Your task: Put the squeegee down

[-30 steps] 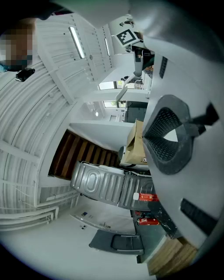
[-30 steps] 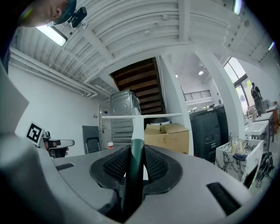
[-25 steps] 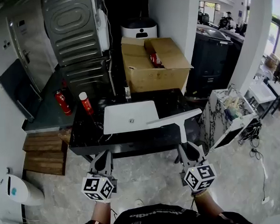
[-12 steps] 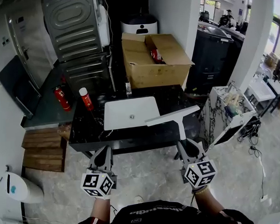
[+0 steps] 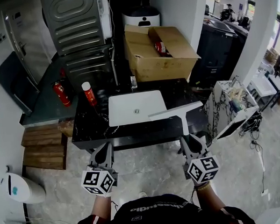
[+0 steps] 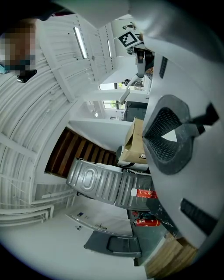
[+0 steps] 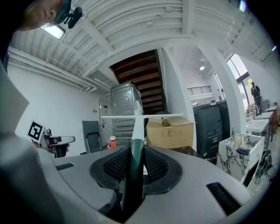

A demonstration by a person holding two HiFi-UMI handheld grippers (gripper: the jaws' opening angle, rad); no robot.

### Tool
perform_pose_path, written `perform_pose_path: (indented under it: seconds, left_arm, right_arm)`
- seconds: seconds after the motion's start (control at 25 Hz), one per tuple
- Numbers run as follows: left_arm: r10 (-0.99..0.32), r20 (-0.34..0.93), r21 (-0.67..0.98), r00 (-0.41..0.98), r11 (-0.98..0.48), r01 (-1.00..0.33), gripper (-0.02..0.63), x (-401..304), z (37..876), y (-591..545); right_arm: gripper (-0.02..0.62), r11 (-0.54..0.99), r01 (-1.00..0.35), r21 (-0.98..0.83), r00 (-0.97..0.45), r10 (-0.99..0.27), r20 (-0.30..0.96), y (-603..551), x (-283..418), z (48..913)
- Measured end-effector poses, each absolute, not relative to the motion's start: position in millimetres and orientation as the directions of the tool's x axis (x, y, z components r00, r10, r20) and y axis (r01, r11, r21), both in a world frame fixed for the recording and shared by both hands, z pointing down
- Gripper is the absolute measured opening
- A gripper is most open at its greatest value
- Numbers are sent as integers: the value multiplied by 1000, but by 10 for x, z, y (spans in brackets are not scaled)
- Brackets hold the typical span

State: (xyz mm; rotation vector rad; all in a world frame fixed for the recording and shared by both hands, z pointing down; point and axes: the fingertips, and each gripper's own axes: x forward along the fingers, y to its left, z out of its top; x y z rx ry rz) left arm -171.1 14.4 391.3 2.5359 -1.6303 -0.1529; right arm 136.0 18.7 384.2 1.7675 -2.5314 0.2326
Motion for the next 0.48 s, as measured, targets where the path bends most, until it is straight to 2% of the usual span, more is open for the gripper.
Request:
perform_pose_path:
  seconds: [0.48]
  left_arm:
    - [-908,3,195,419,-410,-891,12,-1894,4157,-542]
  right_arm:
    - [123,354,-933,-67,-360,-915,181,-448,1147,4006]
